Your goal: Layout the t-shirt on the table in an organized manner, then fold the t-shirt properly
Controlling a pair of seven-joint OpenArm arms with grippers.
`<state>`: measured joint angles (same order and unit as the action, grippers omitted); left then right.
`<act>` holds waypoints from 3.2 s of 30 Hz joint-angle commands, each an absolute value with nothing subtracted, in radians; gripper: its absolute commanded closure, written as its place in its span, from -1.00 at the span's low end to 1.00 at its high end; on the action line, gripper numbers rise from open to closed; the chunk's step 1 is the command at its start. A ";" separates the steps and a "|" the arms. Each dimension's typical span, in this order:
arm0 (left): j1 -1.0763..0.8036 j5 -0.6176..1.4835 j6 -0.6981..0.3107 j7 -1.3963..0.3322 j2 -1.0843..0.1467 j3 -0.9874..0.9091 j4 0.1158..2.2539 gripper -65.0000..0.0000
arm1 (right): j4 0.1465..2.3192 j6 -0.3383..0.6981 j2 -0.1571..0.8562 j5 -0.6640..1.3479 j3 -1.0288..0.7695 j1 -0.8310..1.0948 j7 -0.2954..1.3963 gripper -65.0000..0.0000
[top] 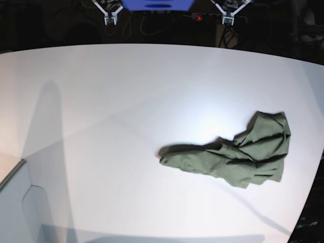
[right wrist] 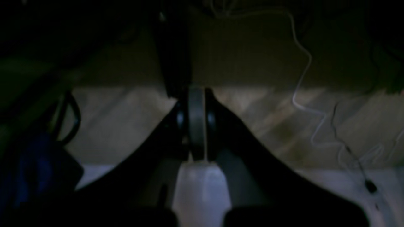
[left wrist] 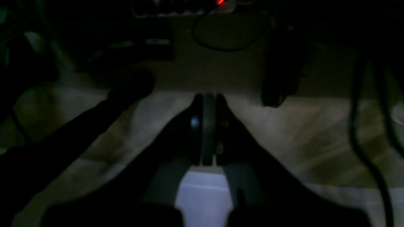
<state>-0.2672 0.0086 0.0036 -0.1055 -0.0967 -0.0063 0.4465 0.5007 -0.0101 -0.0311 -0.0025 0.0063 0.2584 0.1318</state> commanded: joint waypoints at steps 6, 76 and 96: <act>-0.406 0.008 0.004 -0.099 -0.127 -0.007 0.694 1.00 | 0.903 0.005 -0.028 0.001 0.008 0.475 0.225 1.00; 0.035 0.291 -0.105 -0.225 -0.143 -0.414 1.112 -0.30 | 2.008 0.007 0.038 0.001 0.077 0.605 0.578 -0.03; -0.170 0.294 -0.105 -0.232 -0.022 -0.372 1.679 0.99 | 2.008 0.007 0.058 0.001 0.077 0.604 0.579 -0.03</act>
<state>-0.1741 0.2928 -0.1024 -0.2531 -0.0151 -0.3672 1.6665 1.9907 0.0036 0.0551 0.0010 0.0769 0.5995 0.6003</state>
